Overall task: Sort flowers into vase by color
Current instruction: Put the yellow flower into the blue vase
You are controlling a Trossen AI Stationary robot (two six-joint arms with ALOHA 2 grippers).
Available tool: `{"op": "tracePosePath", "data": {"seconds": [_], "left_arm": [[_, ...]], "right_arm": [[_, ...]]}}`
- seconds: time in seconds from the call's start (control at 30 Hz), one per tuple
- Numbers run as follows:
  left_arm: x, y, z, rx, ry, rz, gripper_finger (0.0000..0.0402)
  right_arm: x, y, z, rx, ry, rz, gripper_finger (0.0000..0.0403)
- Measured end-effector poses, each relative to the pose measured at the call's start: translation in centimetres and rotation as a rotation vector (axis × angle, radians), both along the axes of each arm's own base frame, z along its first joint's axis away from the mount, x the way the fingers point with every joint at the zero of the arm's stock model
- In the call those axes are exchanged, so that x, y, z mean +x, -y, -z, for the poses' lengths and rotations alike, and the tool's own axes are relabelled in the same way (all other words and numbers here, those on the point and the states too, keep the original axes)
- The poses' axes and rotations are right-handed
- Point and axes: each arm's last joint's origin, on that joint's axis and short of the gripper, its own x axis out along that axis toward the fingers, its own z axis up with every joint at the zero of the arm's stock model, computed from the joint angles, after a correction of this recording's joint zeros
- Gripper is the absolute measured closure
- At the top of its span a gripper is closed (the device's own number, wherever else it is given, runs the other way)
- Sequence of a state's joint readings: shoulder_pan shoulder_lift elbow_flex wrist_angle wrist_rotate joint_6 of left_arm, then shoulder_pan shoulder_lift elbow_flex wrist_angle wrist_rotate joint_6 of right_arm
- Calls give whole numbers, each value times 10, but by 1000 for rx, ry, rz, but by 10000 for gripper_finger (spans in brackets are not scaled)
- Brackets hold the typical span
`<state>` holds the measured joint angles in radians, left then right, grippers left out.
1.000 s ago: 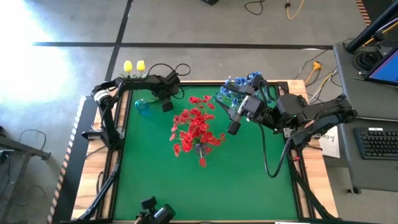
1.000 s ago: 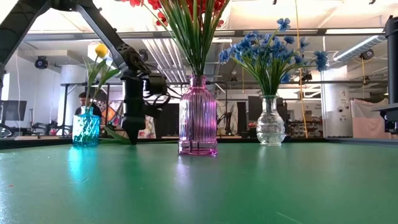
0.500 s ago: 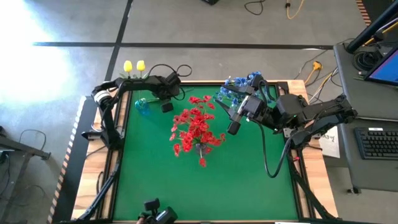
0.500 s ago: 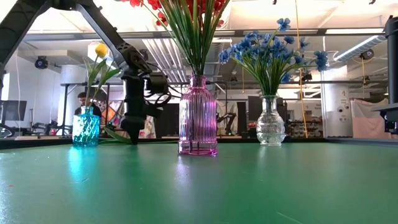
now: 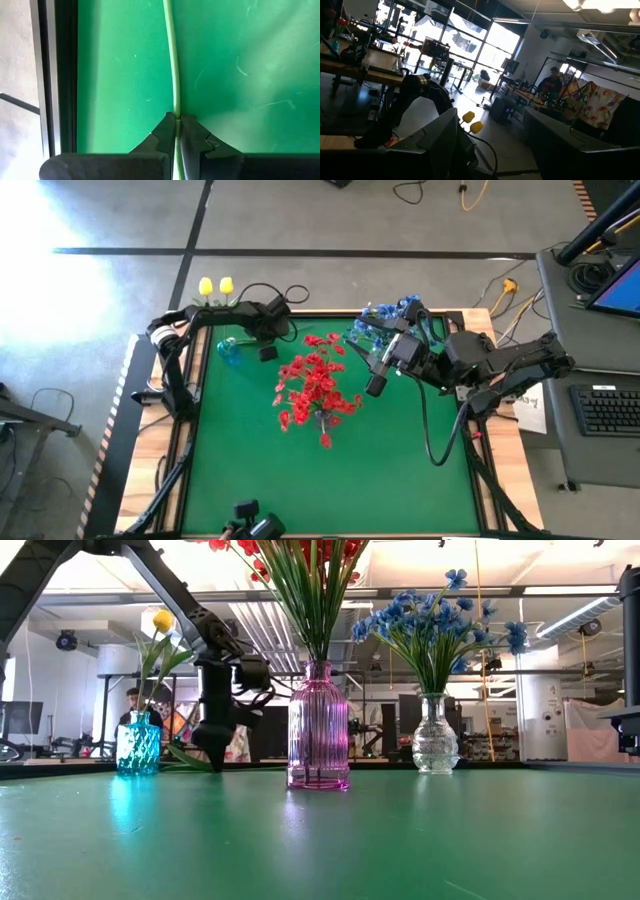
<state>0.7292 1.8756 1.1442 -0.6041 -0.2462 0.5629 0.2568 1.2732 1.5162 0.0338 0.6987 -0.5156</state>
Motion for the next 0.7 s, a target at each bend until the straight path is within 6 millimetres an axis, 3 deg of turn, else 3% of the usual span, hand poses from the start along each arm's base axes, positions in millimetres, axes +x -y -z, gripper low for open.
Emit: {"op": "tracePosePath", "data": {"seconds": [0.33,0.7], "left_arm": [[0,3,-30,46,116,19,401],[-3,13,-97,78,390,72,401]], "right_arm": [[0,0,0,0,0,0,184],[0,0,0,-1,-1,0,184]]}}
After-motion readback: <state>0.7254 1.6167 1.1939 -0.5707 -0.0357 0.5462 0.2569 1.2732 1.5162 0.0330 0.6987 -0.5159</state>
